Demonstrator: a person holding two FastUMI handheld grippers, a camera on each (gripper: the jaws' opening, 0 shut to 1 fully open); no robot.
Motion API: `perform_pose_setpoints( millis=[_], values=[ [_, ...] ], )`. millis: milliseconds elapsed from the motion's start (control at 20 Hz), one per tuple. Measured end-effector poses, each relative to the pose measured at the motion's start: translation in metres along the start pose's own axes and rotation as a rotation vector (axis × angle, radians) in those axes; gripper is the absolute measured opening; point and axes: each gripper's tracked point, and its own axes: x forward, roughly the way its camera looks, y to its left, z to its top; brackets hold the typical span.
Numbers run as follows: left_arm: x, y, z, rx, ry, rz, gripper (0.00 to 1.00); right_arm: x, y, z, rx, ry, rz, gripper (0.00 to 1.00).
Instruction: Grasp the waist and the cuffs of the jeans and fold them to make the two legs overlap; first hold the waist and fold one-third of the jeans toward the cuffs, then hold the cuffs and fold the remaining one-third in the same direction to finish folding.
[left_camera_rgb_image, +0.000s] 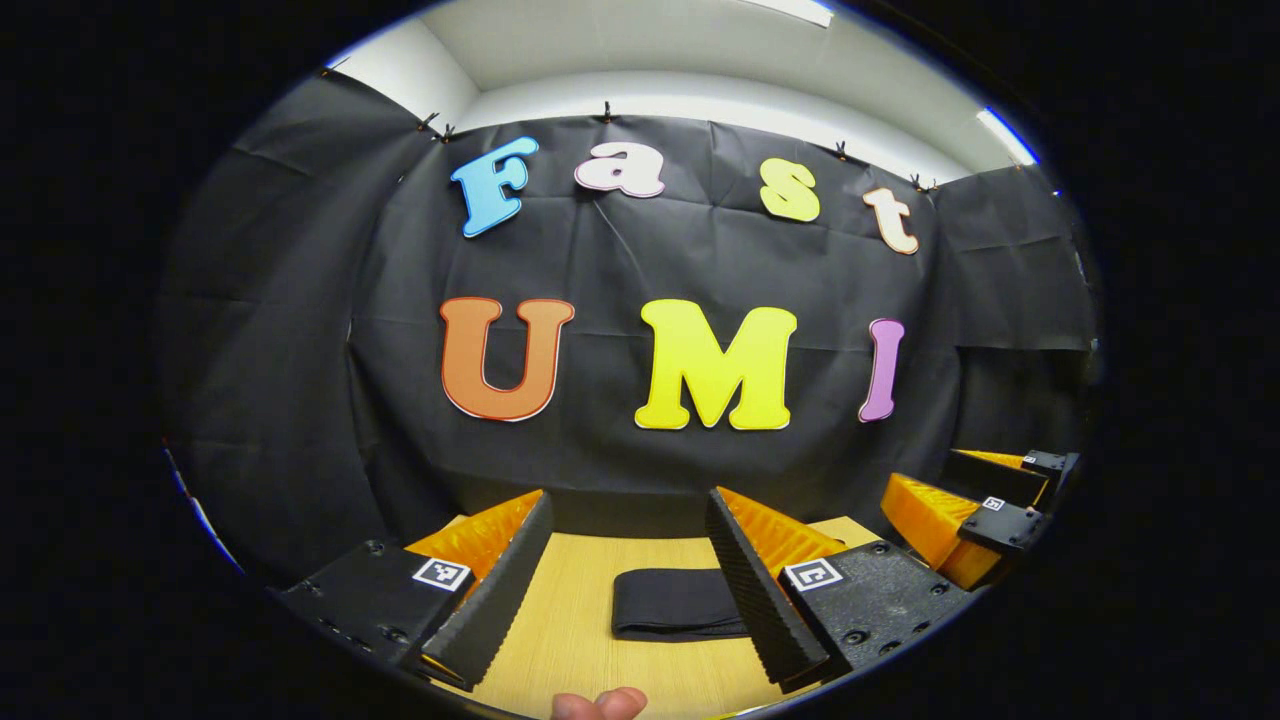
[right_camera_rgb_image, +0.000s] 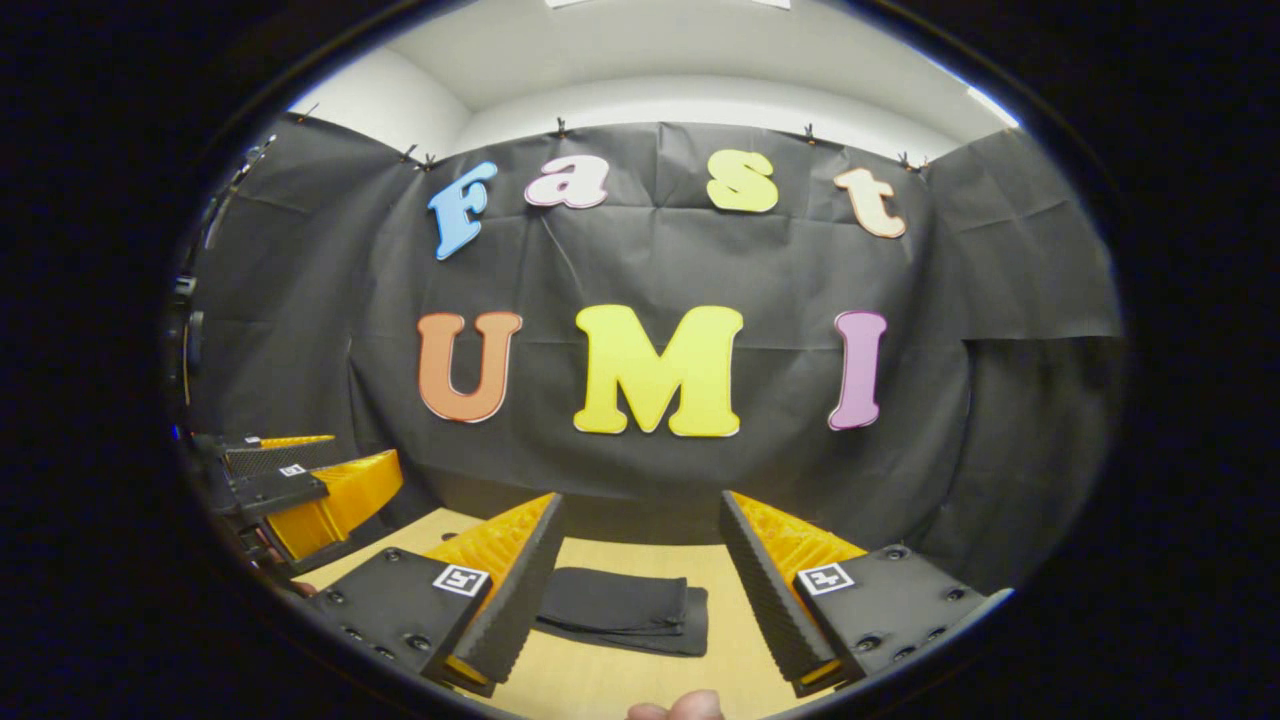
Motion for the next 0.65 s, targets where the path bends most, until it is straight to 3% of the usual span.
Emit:
perform_pose_setpoints(
  millis=[450,650],
  values=[
    [0.005,0.0,0.006,0.019,-0.01,0.039,0.98,0.006,-0.022,0.011,0.023,-0.052,-0.084,0.94],
    [0.009,0.002,0.007,0.04,-0.005,0.054,0.98,0.013,-0.023,0.008,0.038,-0.051,-0.079,0.94]
  ],
)
